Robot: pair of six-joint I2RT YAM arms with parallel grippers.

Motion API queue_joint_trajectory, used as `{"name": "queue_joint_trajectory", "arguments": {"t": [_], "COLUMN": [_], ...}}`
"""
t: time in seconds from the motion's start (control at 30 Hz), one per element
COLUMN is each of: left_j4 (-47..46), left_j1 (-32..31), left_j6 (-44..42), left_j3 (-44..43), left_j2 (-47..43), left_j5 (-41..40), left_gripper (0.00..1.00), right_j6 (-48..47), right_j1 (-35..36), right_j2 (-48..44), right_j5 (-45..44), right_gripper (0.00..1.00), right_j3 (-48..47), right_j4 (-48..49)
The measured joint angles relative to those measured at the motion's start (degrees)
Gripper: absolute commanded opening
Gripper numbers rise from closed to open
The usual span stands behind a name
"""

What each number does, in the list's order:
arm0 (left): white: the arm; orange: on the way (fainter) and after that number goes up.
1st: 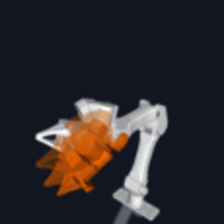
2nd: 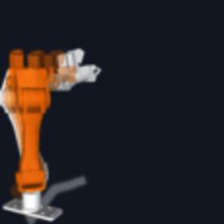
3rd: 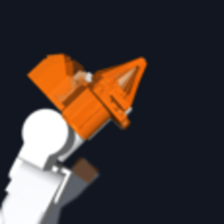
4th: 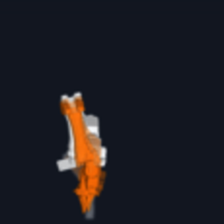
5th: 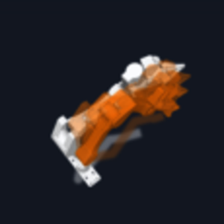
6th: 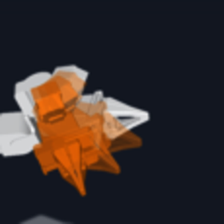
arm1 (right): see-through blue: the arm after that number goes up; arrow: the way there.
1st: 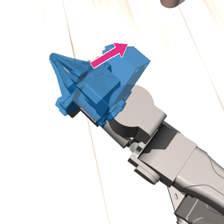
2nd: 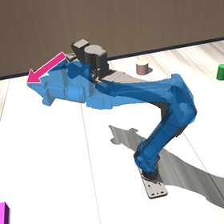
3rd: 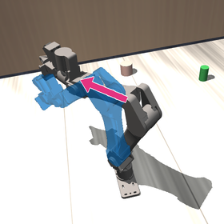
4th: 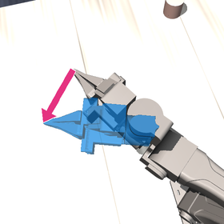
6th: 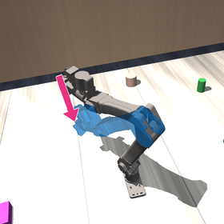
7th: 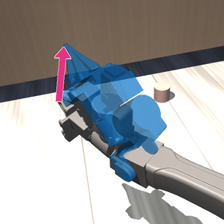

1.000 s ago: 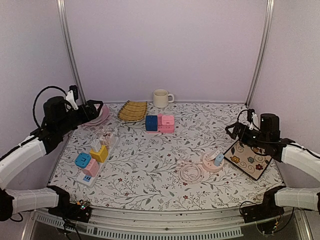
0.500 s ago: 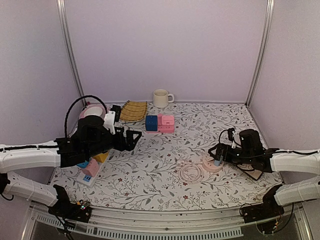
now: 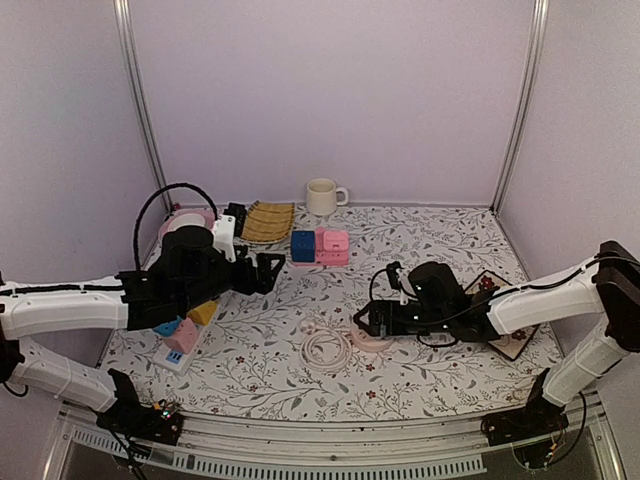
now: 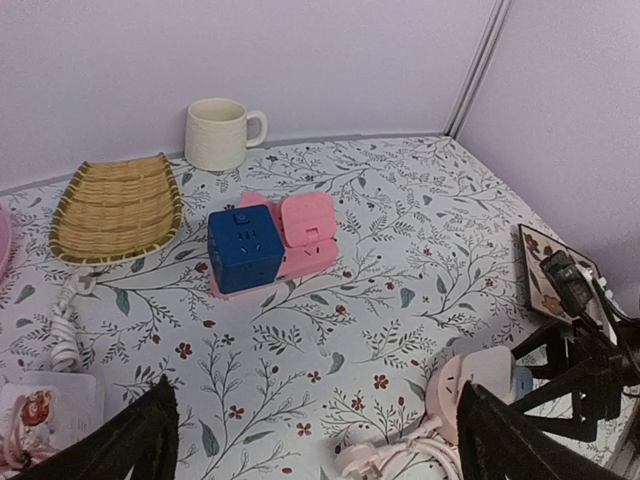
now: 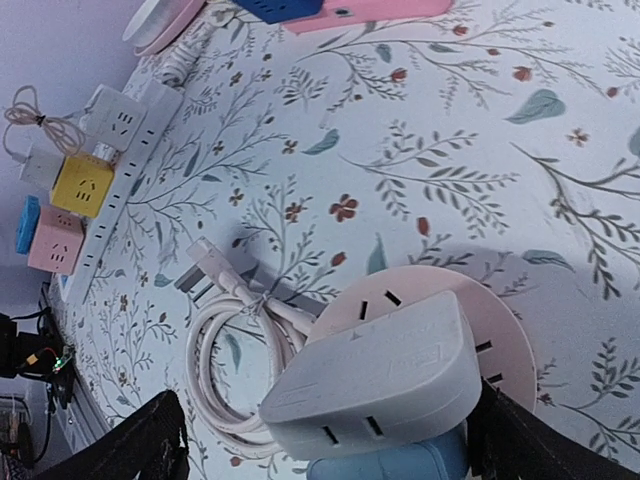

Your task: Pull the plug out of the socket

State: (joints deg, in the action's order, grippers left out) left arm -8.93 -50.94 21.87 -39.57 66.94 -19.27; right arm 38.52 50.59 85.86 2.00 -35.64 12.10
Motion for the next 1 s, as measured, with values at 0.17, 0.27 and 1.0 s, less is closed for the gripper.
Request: {"name": "queue_joint_trajectory", "arguments": {"t": [0.17,0.27,1.0], "left_j4": [0.1,0.1,-9.6], "left_j1": [0.1,0.3,-1.3], "left_j6": [0.6,2.1,16.9], "left_j3": [-1.0,-1.0,0.3], "left_j2": [3.5,4.7,17.9], "left_j5": [3.9,7.1,21.3], "left_gripper": [0.97,0.97,0.94], "right_j6": [-2.4,-5.3,-19.8], "right_j1": [1.9,1.9,7.2], "right_j2": [1.1,-1.2,-1.7], "right_j5": [-2.5,-5.2,-9.9], "right_gripper": [0.99,0.99,0.78], "right_j3": [-3.5,-2.5,4.4], "right_j4": [0.8,0.7,5.8]}}
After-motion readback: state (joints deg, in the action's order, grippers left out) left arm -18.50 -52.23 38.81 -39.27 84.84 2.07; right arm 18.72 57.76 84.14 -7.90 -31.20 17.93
